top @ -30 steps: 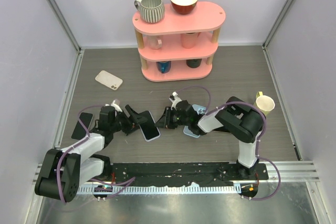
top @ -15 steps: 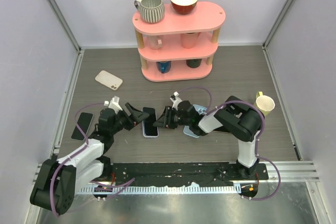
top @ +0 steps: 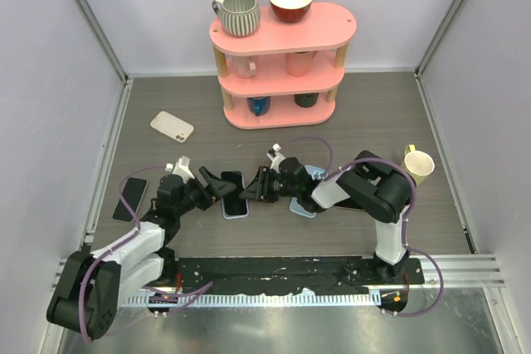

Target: Put the phone into the phone case

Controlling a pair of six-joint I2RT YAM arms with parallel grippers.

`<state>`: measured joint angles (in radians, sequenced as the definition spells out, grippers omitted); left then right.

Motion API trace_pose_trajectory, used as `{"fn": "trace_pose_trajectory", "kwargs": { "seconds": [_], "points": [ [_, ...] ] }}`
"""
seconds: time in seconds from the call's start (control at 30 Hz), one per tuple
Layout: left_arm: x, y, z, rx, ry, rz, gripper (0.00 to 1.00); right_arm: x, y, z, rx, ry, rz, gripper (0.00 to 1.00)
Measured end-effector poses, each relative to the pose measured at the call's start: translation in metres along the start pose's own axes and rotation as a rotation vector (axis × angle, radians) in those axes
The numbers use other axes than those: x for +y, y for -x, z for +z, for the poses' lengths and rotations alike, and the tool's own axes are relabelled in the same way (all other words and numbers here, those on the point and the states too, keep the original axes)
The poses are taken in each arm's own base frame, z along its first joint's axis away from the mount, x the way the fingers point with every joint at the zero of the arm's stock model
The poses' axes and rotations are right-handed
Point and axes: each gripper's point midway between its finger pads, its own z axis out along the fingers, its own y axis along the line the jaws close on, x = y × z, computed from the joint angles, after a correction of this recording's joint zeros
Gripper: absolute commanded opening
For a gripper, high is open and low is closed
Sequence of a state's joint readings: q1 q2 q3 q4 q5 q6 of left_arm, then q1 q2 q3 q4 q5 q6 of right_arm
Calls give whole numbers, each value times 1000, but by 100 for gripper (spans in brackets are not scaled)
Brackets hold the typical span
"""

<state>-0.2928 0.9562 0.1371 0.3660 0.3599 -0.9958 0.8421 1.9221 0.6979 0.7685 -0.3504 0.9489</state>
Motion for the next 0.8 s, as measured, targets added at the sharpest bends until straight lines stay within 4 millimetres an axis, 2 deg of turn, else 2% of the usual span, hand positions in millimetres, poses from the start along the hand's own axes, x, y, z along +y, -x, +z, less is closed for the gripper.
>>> {"fn": "trace_pose_trajectory", "kwargs": {
  "seconds": [0.23,0.4,0.53,0.7,0.8],
  "points": [
    [3,-8,2,5,-33,-57,76,2,1,2,-8,21,18,45],
    [9,-8,-3,-1,18,-32,77,1,1,2,-11,19,19,46],
    [11,6,-13,-50,96,24,78,1,1,2,-11,16,19,45],
    [-11,35,-30,-120,147,93,75,1,1,3,-11,15,19,45],
    [-5,42,-34,-133,223,97,73,1,1,3,-9,14,20,45]
  ]
}}
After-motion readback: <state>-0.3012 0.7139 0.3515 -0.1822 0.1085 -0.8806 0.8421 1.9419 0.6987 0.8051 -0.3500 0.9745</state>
